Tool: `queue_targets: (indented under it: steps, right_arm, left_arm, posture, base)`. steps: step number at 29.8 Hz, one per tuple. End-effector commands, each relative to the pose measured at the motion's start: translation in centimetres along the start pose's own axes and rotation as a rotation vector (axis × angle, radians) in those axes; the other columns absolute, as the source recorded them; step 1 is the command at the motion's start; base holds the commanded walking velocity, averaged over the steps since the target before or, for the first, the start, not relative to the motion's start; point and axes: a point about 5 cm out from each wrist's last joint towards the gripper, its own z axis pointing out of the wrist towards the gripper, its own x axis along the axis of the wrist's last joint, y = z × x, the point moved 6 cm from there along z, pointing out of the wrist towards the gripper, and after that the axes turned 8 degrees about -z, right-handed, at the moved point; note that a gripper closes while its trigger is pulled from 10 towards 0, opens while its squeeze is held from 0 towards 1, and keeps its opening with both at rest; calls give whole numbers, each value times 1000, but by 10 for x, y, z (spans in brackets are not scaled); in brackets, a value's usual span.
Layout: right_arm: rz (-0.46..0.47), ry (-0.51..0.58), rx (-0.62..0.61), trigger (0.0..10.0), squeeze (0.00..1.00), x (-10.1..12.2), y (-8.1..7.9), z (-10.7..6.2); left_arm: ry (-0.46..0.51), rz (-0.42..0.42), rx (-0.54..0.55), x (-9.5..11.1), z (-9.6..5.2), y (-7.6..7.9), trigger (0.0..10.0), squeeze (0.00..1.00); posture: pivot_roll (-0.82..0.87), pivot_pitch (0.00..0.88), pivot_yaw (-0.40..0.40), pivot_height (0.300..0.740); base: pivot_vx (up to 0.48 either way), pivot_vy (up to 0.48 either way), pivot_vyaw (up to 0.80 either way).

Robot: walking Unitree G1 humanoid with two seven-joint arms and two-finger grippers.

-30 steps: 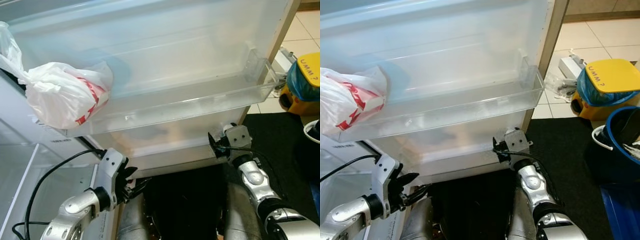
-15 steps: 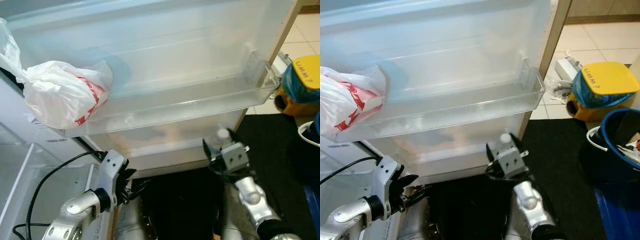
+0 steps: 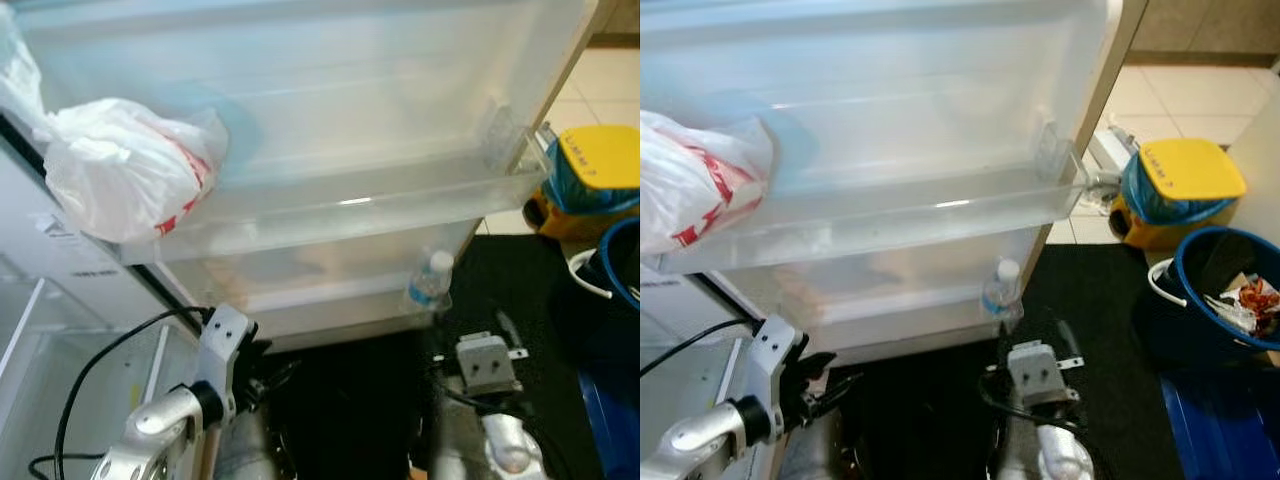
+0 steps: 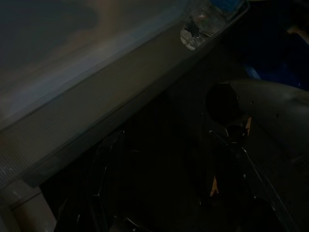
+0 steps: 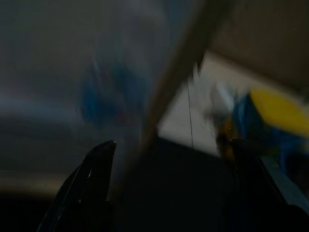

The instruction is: Restocking fridge

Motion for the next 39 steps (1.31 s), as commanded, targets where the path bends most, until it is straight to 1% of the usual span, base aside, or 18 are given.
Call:
queue_targets:
  steps: [1, 2, 3, 4, 5, 6, 8, 9, 10, 11, 12, 14, 15, 17, 19, 25, 30, 39]
  right_arm:
    - [13, -124, 10, 10000, 0, -28, -3, -10]
    - [41, -216, 44, 10000, 0, -47, -10, -16]
    - [41, -216, 44, 10000, 0, -47, -10, -16]
    - [66, -330, 40, 10000, 0, -72, -14, -27]
    - [91, -371, 81, 10000, 0, -80, -22, -31]
    - [103, -390, 106, 10000, 0, -83, -27, -34]
    - [115, -405, 107, 10000, 0, -85, -29, -37]
    - [163, -441, 126, 10000, 0, -91, -35, -42]
    - [171, -467, 121, 10000, 0, -97, -36, -46]
    - [171, -467, 121, 10000, 0, -97, -36, -46]
    - [175, -485, 124, 10000, 0, -101, -38, -50]
    - [82, -473, 205, 10000, 0, -105, -46, -58]
    - [82, -473, 205, 10000, 0, -105, -46, -58]
    - [61, -493, 264, 10000, 0, -112, -52, -68]
    - [74, -519, 271, 10000, 0, -120, -50, -75]
    - [138, -543, 220, 10000, 0, -125, -39, -73]
    - [106, -524, 185, 10000, 0, -123, -28, -65]
    - [103, -510, 189, 10000, 0, -121, -29, -63]
  left_arm:
    - [-12, -9, 1, -7, 2, 2, 10000, 0]
    - [-9, -8, 3, -6, 3, 1, 10000, 0]
    - [-9, -8, 3, -6, 3, 1, 10000, 0]
    - [-4, 0, 9, -5, 5, 0, 10000, 0]
    - [-4, 2, 12, -5, 5, 0, 10000, 0]
    - [-3, 4, 14, -5, 5, -1, 10000, 0]
    - [-4, 2, 25, -6, 4, -3, 10000, 0]
    - [-17, 1, 50, -11, 0, -8, 10000, 0]
    - [-35, 1, 81, -18, -4, -15, 10000, 0]
    - [-35, 1, 81, -18, -4, -15, 10000, 0]
    - [-50, 2, 108, -24, -8, -21, 10000, 0]
    - [-107, -15, 230, -50, -21, -45, 10000, 0]
    - [-107, -15, 230, -50, -21, -45, 10000, 0]
    - [-163, -56, 354, -77, -34, -65, 10000, 0]
    - [-204, -94, 432, -97, -42, -74, 10000, 0]
    - [-208, -118, 429, -106, -42, -68, 10000, 0]
    - [-217, -121, 444, -116, -36, -67, 10000, 0]
    - [-212, -99, 448, -119, -33, -71, 10000, 0]
  posture:
    - [62, 196, -12, 506]
    - [61, 194, -12, 506]
    - [61, 194, -12, 506]
    - [61, 190, -9, 506]
    - [60, 191, -9, 506]
    - [60, 191, -9, 506]
    - [51, 188, 0, 506]
    - [48, 187, 5, 506]
    - [46, 187, 10, 506]
    - [46, 187, 10, 506]
    - [44, 186, 13, 506]
    - [41, 182, 18, 506]
    - [41, 182, 18, 506]
    - [42, 180, 17, 506]
    - [40, 179, 11, 506]
    - [32, 178, 5, 506]
    - [30, 176, 1, 515]
    - [30, 174, 2, 545]
  base:
    - [0, 0, 0]
    - [0, 0, 0]
    - [0, 0, 0]
    - [0, 0, 0]
    - [0, 0, 0]
    - [0, 0, 0]
    - [0, 0, 0]
    - [0, 0, 0]
    - [0, 0, 0]
    - [0, 0, 0]
    - [0, 0, 0]
    - [0, 0, 0]
    - [0, 0, 0]
    - [0, 0, 0]
    - [0, 0, 0]
    - [0, 0, 0]
    - [0, 0, 0]
    - [0, 0, 0]
